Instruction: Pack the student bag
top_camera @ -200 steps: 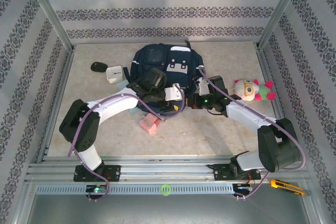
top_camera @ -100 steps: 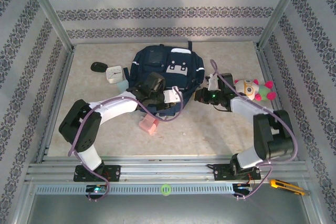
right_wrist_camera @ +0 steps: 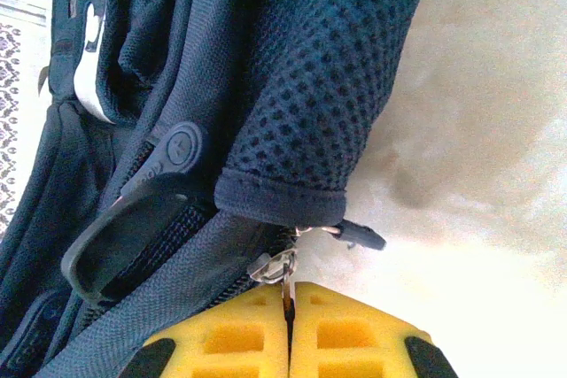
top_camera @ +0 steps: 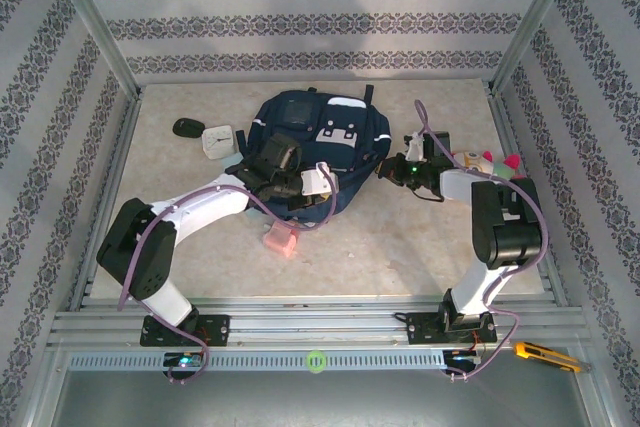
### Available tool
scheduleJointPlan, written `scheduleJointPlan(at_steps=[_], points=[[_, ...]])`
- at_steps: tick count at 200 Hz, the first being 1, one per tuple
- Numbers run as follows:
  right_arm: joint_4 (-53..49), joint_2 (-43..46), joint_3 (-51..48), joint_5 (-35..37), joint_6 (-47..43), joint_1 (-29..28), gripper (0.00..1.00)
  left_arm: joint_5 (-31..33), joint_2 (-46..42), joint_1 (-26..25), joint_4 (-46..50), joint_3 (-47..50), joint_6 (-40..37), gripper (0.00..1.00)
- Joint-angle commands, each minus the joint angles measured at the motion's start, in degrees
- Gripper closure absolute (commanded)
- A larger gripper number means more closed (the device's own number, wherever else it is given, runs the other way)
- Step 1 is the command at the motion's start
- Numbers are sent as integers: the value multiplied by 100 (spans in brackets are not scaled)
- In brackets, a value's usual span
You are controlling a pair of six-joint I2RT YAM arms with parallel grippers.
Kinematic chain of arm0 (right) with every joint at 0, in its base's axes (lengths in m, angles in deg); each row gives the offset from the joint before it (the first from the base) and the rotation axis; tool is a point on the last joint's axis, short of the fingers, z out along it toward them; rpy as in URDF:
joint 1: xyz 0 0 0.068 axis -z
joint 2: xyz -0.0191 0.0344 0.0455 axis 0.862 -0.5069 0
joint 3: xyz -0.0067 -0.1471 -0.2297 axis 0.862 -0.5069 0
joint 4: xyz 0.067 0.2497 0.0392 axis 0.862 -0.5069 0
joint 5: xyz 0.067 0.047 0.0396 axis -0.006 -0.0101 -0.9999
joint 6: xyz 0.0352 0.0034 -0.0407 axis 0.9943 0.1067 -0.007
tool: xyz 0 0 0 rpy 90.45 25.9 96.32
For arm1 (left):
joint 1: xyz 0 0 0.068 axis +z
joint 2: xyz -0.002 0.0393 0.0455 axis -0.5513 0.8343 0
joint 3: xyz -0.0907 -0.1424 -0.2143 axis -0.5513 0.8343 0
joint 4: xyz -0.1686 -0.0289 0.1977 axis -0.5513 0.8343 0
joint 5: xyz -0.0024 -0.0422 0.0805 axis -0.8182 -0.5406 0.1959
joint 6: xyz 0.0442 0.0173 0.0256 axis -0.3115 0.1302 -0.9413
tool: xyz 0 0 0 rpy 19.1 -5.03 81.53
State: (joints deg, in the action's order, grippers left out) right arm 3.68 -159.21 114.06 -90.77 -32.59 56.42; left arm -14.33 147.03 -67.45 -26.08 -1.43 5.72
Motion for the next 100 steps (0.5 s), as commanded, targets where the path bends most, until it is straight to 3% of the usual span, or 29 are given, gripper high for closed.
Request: scheduleJointPlan(at_steps=[1,18,24,37,49,72,100], points=[[315,445,-206,468,-35,180,99,-492,-334,31,150,49,-114,98],[-33,784,-350,415,-122,180,68,-353,-422,31,57,76,-19,73],[-211,937,-390,427,-138,180,61,-290,-482,33,26,82,-1,62],[-452,1371,-564,551,-89,165,60,-17,-644,47,-31,118,-3,45],[-457,1816,-829,673,48,72,60,366,-754,104,59,80,-137,38],[-782,2422,-951,963,91,-418,60,605,-680,514,394,-151,-372,34],[-803,2627,-904,1506,181,-1526,61,823,-292,646,658,-408,-930,29]])
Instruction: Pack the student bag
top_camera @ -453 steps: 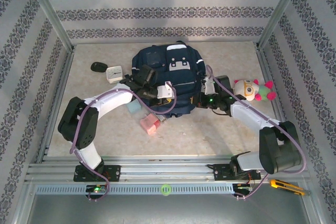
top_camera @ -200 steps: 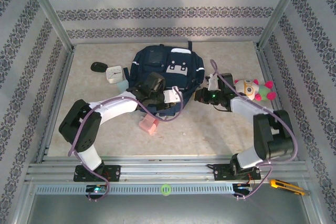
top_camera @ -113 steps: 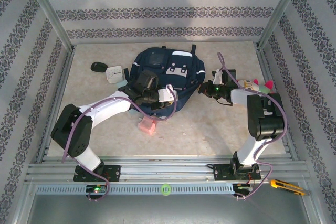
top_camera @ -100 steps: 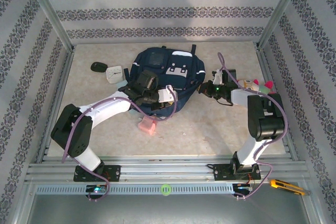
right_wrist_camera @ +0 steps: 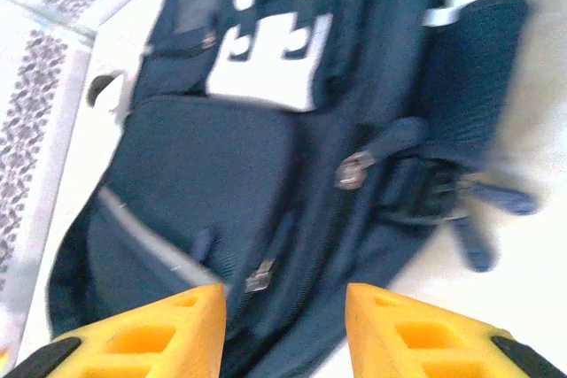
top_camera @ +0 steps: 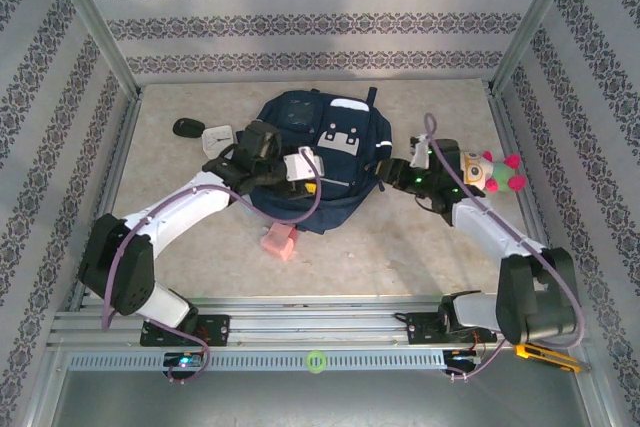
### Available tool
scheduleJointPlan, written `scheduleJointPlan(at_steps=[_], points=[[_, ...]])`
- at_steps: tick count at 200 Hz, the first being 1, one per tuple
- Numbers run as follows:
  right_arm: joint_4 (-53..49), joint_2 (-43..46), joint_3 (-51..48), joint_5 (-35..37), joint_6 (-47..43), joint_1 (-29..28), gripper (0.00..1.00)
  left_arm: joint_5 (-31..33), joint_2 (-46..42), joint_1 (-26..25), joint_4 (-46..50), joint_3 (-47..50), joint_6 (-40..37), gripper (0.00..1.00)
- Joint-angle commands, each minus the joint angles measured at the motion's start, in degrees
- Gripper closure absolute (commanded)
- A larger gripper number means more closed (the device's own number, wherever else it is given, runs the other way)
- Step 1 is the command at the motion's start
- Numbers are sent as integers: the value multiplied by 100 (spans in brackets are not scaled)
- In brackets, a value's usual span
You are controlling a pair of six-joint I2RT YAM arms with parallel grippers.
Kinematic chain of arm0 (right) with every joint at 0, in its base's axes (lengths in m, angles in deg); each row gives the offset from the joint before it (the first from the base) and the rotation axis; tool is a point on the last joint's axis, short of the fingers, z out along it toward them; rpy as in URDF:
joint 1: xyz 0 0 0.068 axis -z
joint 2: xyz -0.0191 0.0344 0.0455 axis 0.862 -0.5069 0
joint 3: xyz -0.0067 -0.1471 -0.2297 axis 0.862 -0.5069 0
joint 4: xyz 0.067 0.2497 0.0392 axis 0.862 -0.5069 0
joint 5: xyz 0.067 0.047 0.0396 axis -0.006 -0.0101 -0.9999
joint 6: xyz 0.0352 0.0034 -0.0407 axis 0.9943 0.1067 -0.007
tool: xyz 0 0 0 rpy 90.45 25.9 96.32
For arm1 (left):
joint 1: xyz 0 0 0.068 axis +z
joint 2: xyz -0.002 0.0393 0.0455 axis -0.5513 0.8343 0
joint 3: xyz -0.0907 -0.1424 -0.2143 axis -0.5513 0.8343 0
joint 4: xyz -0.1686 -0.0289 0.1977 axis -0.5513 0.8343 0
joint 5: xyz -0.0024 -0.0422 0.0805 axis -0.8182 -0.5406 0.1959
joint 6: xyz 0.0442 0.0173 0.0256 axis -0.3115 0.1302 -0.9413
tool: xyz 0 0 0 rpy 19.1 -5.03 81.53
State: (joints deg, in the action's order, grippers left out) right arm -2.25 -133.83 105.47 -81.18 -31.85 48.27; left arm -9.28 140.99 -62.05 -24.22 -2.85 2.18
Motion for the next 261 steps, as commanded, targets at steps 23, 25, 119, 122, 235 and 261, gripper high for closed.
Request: scheduleJointPlan(at_steps=[23,25,119,122,235,261], points=[[-130,-115,40,862,214,-1370,65,205,790,119,502,-559,-628,26],[-121,-132,40,874,233,-1416,65,180,833,125,518,-583,-630,26],[962,-1274,-845,1157,697,-1676,76,-25,1080,-58,1480,-355,-1222,8],[994,-1285,-856,1151,701,-1665,76,9,1102,-65,1513,-362,-1241,7],[1503,-1321,-1107,955,849,-1642,75,654,1813,-517,206,-664,-581,56],[1388,-993,-1138,1019,725,-1549,68,549,1367,-465,42,-485,-233,96]])
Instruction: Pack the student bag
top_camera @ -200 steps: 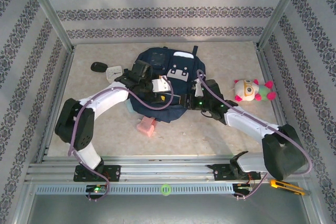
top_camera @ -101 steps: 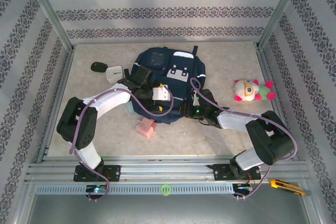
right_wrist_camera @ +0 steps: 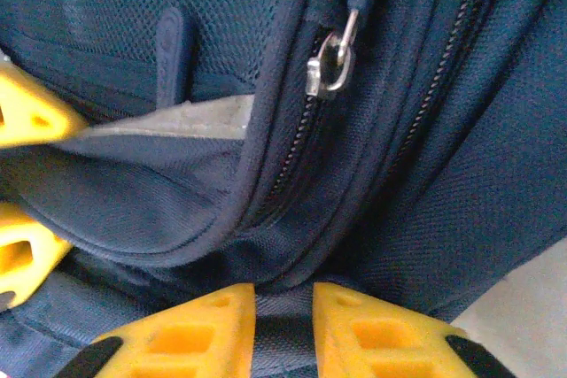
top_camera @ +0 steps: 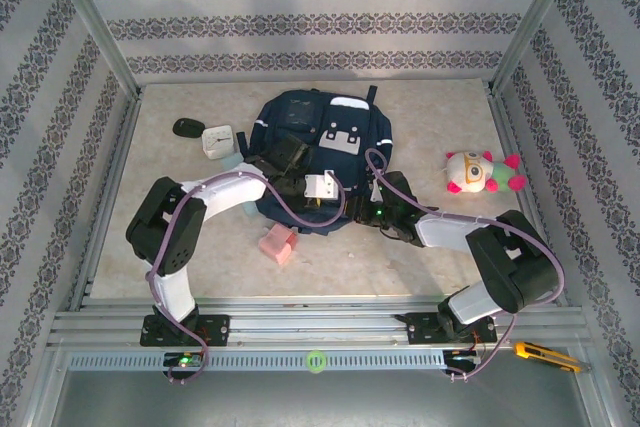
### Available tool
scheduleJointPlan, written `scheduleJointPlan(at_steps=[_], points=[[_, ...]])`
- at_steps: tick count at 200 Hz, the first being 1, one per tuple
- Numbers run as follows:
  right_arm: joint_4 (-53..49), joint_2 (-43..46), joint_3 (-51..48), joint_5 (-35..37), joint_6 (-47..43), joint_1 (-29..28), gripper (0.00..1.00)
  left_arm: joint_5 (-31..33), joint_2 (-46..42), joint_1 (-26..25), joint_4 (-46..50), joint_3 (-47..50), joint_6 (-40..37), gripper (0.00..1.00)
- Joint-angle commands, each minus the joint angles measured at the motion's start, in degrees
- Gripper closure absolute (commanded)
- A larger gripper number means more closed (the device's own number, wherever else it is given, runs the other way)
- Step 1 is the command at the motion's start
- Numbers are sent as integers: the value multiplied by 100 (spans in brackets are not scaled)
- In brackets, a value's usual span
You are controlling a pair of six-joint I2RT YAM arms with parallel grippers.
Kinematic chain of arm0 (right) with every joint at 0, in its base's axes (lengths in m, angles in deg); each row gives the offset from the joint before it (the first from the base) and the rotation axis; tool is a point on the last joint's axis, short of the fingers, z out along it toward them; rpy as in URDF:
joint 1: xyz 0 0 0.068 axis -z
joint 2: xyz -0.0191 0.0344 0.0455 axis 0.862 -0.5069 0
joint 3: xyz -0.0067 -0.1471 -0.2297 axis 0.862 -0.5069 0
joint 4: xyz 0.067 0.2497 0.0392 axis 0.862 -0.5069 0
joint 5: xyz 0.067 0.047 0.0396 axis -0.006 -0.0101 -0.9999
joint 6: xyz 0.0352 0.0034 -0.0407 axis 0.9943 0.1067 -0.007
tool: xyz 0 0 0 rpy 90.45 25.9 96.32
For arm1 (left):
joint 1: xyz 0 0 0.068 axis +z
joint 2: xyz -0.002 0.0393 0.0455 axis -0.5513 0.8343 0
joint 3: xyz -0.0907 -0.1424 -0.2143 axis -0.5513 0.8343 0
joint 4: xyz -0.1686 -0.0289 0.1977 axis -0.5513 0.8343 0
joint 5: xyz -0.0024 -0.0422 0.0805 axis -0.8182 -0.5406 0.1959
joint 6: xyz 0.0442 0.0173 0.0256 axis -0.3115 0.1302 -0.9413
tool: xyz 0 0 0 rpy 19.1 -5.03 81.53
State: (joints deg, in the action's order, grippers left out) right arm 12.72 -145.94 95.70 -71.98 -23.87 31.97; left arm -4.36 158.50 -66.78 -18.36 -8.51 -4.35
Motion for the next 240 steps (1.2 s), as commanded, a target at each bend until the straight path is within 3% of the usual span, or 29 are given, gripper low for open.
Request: scheduleJointPlan(at_steps=[1,25,59,125,155,179,240], points=[[-111,240,-161,103,-84,88,68,55,-411,8,-561,91,437,97],[-255,949,-240,229,-398,267,58,-415,-956,268,-732,143,890,100],[-537,1793,-184,-239,-1263,780,51,-688,-1445,541,-733,-166,1194,100],[-1105,1797,667,-1406,-2823,1937,49,-775,-1766,860,-886,-524,1214,100],[-1235,1548,952,-1704,-4793,2054,49,-1078,-1959,915,-1063,-66,795,100],[-1984,1078,1312,-2277,-7002,2102,48,-1195,-2077,915,-1434,496,422,100],[-3809,-681,3144,-2490,-9872,2114,48,-1253,-2355,877,-1929,1449,-213,100]])
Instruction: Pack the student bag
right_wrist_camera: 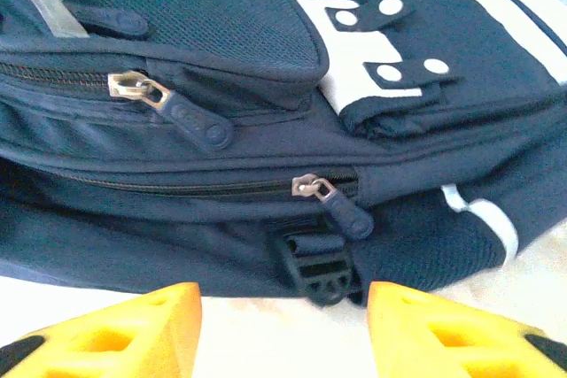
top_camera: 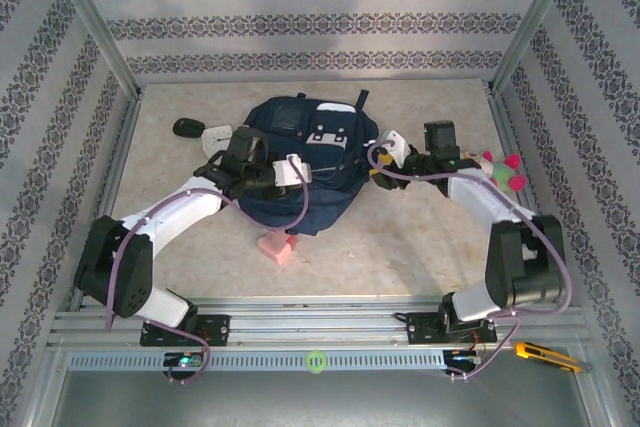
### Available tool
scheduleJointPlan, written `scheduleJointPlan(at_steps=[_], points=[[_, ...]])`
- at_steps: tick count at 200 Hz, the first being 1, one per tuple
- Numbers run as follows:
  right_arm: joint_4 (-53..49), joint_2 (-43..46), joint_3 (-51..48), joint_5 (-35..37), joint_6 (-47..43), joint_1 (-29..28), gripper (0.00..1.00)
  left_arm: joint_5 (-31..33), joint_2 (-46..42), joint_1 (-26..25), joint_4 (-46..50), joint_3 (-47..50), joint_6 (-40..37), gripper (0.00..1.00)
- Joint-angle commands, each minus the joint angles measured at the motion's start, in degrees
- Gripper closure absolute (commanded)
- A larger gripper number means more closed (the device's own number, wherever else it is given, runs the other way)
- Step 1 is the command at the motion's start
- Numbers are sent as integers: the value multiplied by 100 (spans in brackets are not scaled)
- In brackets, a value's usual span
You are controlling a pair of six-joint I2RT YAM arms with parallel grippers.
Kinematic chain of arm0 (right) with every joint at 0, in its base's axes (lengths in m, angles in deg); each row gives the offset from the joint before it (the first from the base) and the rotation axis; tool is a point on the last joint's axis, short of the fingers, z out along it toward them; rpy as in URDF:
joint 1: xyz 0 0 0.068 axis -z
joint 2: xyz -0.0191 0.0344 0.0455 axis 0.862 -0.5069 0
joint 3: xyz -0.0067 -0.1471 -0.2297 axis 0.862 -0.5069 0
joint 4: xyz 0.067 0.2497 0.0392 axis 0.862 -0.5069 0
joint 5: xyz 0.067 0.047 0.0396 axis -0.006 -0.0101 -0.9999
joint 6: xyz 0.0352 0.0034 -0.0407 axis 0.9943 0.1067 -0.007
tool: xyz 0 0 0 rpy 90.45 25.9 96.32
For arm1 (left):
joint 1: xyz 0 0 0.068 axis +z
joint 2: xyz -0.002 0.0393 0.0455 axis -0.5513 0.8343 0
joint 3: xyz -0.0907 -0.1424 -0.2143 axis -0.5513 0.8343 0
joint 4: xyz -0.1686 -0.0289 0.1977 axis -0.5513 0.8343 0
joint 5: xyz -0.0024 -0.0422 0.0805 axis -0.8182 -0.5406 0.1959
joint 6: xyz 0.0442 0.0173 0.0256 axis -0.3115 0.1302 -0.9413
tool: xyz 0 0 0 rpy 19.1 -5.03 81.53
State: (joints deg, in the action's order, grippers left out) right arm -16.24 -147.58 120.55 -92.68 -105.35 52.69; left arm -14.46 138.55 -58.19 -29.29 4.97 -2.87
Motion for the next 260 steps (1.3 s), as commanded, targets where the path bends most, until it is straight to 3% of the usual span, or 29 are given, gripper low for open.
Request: scheduleJointPlan(at_steps=[1,53,84,150,200,220,238,260], points=[[-937,-543,694,-435,-1762,39,48,-246,-359,11,-838,112,-371,100],[-2023,-1692,2044,-208,-3236,-173,48,-255,-267,-72,-907,281,-447,100],[-2816,-2351,2869,117,-3535,-276,48,-303,-227,-82,-917,229,-389,100],[-4031,-2938,3549,264,-3530,-373,50,-275,-79,-84,-997,58,-258,100],[-4925,-3369,4154,-198,-3407,-406,58,-355,72,-82,-1240,-42,-75,100],[-5029,-3522,4330,-366,-3230,-398,61,-372,91,-78,-1236,-62,-69,100],[-5022,-3572,4376,-455,-3109,-387,73,-338,94,-81,-1238,-64,-69,100],[-4844,-3564,4352,-363,-2794,-374,75,-300,66,-79,-1299,-26,-8,100]])
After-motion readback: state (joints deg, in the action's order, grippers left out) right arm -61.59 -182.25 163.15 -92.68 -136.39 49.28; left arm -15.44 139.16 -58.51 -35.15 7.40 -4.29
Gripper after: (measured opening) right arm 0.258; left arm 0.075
